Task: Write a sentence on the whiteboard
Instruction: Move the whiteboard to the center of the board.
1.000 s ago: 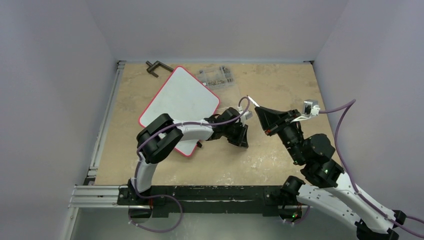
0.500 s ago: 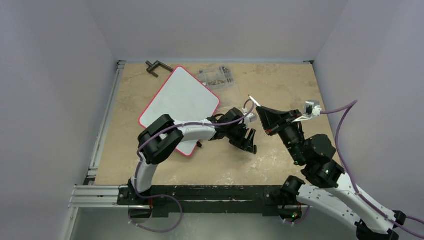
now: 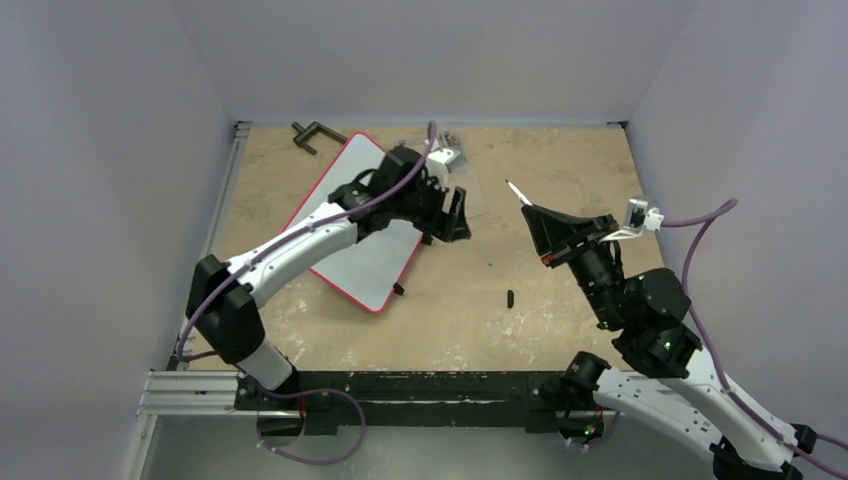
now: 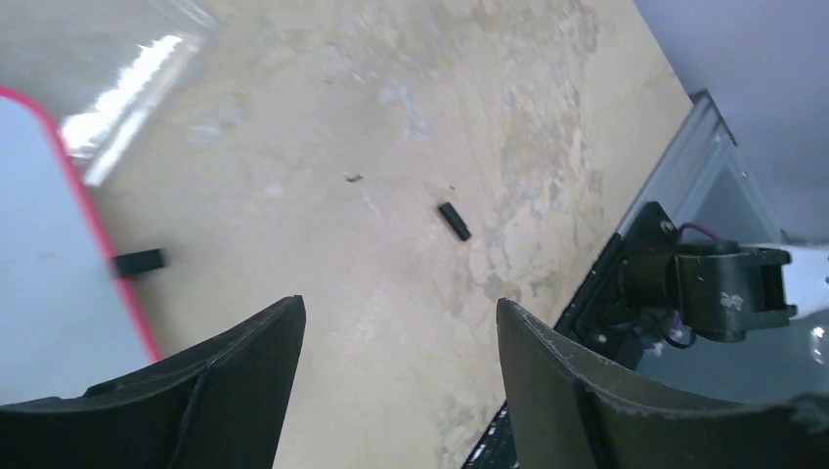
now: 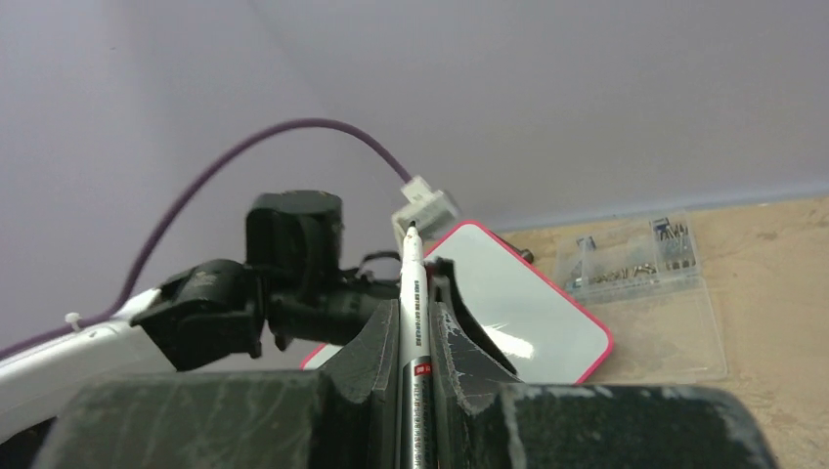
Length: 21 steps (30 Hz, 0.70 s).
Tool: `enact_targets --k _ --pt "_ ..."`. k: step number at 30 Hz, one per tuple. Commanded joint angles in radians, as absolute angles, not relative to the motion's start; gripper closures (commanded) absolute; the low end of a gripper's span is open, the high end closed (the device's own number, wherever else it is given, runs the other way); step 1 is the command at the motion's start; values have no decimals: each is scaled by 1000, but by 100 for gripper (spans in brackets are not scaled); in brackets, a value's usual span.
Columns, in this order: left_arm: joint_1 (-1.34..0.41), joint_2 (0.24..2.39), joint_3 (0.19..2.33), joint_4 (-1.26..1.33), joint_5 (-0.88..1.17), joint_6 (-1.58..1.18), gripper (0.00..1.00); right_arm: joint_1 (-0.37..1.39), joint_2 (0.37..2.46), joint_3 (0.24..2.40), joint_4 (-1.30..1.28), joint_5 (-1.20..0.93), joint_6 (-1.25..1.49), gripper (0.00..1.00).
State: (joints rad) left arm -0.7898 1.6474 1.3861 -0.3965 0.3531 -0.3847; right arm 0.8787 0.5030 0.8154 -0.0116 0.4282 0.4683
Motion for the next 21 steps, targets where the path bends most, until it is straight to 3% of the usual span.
enact_targets --k 1,11,21 --pt "-686 1537 1474 -579 263 -261 29 882 515 864 4 428 444 100" --pt "-327 1454 1589 -703 286 -237 30 881 539 838 19 395 468 100" --pt "-72 1667 1782 -784 486 -203 31 881 632 870 -39 340 451 100"
